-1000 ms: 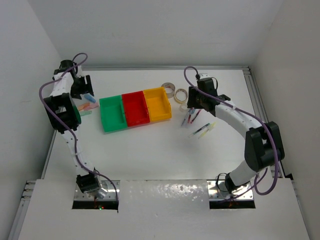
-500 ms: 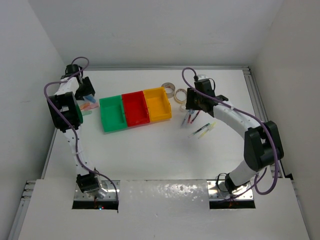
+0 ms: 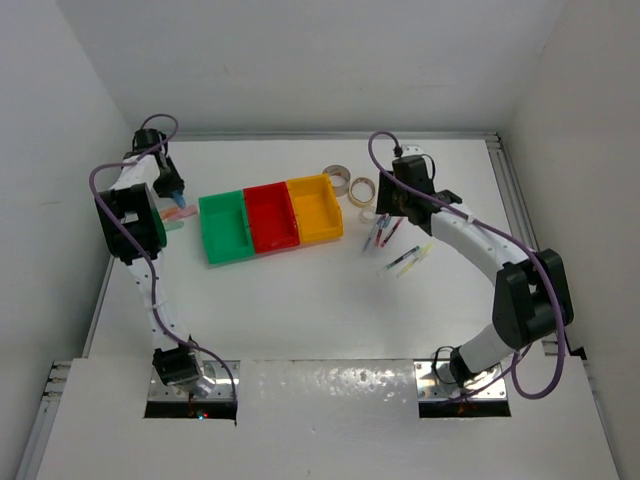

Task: Sort the stationery into containers
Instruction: Pick up the stationery from the center of the board, then place the stationery in the storage box.

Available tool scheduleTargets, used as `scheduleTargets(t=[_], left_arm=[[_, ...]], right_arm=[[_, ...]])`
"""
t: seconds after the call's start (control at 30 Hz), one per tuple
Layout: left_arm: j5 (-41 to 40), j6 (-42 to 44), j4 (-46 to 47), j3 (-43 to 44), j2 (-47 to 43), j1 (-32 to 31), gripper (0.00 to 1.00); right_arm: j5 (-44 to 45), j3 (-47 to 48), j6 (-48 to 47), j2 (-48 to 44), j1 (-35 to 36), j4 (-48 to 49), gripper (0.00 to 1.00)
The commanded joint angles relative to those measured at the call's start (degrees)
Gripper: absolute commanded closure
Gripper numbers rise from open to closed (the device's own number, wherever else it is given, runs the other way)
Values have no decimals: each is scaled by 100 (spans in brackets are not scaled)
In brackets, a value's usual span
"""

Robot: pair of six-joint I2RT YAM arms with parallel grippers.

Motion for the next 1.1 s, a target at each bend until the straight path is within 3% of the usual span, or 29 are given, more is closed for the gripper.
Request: scheduleTargets(t=[0.0,0.27,0.3,0.43,0.6,0.8,1.07], left_arm=[[211,-90,53,346,-28,-76,100],[923,639,-490,1323,-1178,-216,100],[923,727,-509,1131,-1441,-269,100],[1151,1114,-211,-1104,-3240,-689,100],[1502,974,-501,-2576,-3860,-1235,100],[1101,465,70,-3650,-4098,-1859,100],[274,166,914,-3968,-3896,-2062,100]], right_arm=[[168,-7,-60,-301,32,235,47],[169,-350,-16,-512,32,463,49],[168,-385,2,-564,32,499,49],[28,-702,107,-678,41,683,49],[-156,-790,90,-757,59,631,49],[-148,-1044,54,-1038,111,613,49],[-8,-1413,98,-1382,129,596,49]])
